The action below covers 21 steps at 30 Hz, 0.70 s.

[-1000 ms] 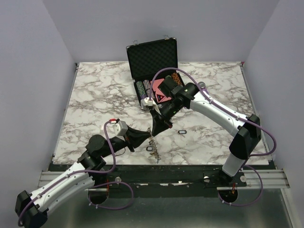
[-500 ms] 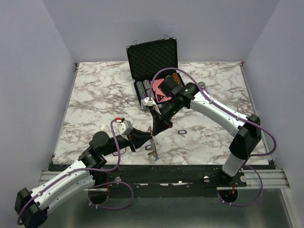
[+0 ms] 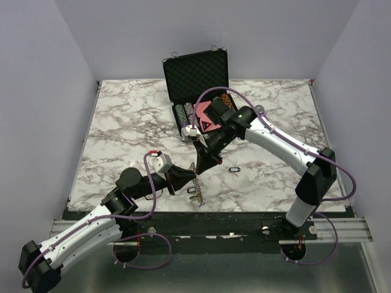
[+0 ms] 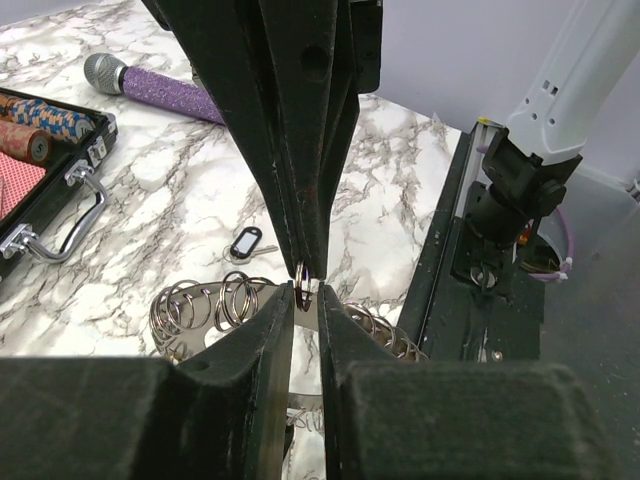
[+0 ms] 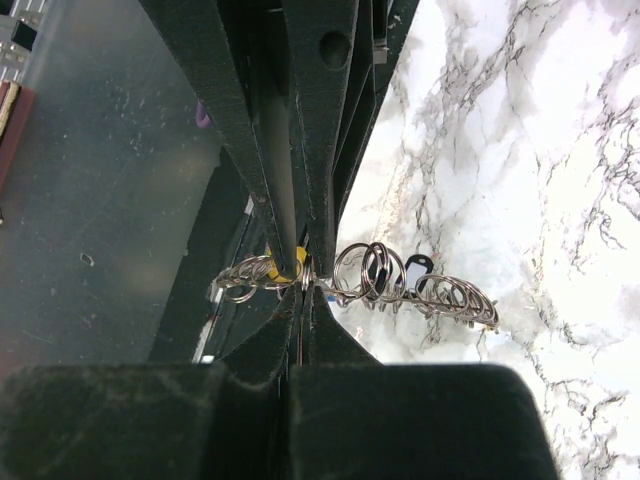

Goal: Put the keys on the keyring

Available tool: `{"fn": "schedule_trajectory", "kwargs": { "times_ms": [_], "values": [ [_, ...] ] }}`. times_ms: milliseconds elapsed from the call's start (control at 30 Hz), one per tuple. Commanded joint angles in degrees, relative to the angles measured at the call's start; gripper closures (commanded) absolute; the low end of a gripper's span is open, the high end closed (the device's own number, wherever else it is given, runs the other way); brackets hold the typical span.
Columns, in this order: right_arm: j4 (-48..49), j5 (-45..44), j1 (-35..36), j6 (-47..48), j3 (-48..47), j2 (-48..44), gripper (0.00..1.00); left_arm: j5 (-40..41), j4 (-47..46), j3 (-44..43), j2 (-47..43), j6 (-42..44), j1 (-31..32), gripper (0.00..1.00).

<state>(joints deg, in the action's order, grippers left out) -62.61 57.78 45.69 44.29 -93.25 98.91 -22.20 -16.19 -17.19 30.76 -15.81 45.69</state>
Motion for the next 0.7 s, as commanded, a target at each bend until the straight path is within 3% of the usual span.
{"fn": "schedule_trajectory", "kwargs": {
  "times_ms": [0,267,433,500,567,633,667],
  "values": [
    [0.3,0.76,0.36,-0.96,0.35,-1.79,1.0,-1.45,-0.25,-1.18,-0.35,0.34,-0.25,0.78],
    [0.21,1.11,0.28,-0.87,0.26,-1.71,1.0,-1.71,0.54,-2.05,1.31,0.61,-0.25,0.88],
    [0.21,1.2,0.28,-0.88,0.35,-1.71,1.0,-1.8,0.28,-2.41,2.11,0.7,-0.34,0.88],
    [0.29,1.37,0.27,-1.05,0.44,-1.79,1.0,-1.8,0.28,-2.41,2.02,0.96,-0.34,1.0],
    [0.38,1.63,0.28,-1.14,0.35,-1.79,0.99,-1.97,0.28,-2.15,1.76,1.13,-0.34,1.0],
    [0.3,2.69,0.27,-1.84,-0.35,-1.62,0.88,-1.8,-0.59,-1.27,1.14,1.22,-0.25,1.0],
    [-0.4,2.43,0.27,-1.93,-1.83,-1.53,0.74,-1.8,-2.08,0.04,0.18,1.05,-0.25,1.0]
  ]
}}
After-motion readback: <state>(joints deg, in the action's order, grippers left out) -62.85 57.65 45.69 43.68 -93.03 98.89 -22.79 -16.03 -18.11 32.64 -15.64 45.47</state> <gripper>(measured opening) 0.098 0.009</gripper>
